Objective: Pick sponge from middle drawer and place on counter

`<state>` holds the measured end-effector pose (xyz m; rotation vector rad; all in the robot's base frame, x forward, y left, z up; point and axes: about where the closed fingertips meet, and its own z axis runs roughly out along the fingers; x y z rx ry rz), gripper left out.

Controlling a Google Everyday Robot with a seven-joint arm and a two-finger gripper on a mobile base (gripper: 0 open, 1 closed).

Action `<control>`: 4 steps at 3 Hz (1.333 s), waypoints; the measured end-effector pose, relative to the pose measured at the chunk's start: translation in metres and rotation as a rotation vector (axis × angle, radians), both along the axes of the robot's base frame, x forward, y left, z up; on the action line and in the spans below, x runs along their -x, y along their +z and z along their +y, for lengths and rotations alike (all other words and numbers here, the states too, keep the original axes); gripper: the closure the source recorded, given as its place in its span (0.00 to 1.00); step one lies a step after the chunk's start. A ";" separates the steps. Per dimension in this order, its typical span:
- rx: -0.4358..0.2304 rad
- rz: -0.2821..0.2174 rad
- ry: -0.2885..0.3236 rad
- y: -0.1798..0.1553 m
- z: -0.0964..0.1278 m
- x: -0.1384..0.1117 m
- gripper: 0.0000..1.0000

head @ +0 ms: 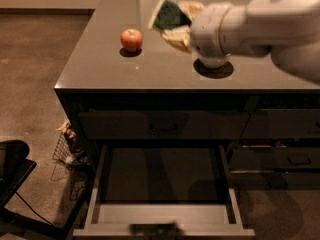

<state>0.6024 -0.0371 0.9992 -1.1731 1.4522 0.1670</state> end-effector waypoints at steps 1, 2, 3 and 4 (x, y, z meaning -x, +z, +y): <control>0.096 -0.132 0.061 0.034 0.022 0.000 1.00; 0.127 -0.151 0.083 0.030 0.026 -0.004 1.00; 0.223 -0.120 0.151 0.015 0.037 -0.036 1.00; 0.363 -0.082 0.241 -0.005 0.048 -0.073 1.00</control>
Offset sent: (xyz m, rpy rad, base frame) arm -0.0005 0.0221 0.0341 -0.0875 -0.1247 0.0587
